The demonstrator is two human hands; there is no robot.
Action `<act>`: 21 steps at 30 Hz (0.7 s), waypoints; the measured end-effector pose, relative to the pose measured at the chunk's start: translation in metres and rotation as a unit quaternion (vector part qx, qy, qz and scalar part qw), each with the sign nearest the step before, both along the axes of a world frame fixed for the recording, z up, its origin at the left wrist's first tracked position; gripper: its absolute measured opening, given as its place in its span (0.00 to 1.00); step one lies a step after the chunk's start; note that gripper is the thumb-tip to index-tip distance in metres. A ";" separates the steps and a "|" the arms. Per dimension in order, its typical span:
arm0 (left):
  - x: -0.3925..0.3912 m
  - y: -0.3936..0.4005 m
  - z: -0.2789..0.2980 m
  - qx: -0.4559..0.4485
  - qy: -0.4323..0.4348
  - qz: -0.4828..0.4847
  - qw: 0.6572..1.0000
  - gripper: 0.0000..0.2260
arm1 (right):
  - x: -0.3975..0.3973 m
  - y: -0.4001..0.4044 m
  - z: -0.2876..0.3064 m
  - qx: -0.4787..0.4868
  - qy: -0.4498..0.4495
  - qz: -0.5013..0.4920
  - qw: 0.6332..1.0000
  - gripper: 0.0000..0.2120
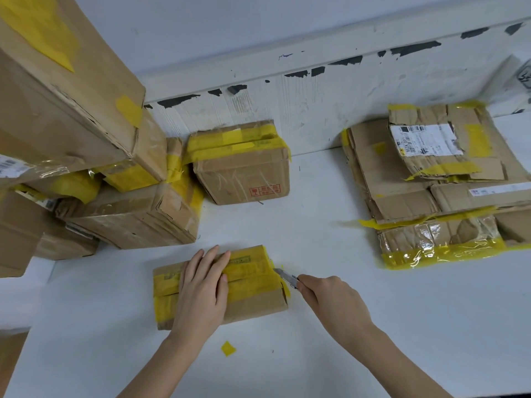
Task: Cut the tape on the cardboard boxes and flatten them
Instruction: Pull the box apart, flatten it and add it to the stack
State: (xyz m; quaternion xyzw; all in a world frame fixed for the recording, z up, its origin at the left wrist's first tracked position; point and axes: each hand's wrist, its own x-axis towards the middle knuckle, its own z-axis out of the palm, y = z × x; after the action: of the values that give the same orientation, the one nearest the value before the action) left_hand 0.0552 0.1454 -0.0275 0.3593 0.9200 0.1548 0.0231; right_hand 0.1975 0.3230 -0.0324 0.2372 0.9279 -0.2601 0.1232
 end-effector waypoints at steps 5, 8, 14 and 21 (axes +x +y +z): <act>0.001 0.001 0.000 0.009 0.005 0.001 1.000 0.23 | 0.017 -0.006 0.002 0.000 -0.006 0.015 1.000 0.12; 0.001 0.000 -0.001 0.008 0.004 0.001 1.000 0.23 | 0.023 -0.009 0.005 0.002 -0.013 0.030 0.999 0.14; 0.000 0.000 -0.001 0.009 0.003 0.000 1.000 0.23 | 0.035 -0.007 0.010 0.003 -0.003 0.029 1.000 0.14; 0.006 0.006 0.009 -0.066 0.012 0.049 0.997 0.21 | 0.037 0.007 -0.011 -0.069 0.033 -0.145 0.986 0.05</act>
State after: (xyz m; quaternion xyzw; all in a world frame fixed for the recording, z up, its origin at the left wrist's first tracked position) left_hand 0.0608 0.1515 -0.0182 0.3132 0.9449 0.0904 0.0281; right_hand 0.2349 0.3298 -0.0434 0.3518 0.8667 -0.3467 0.0696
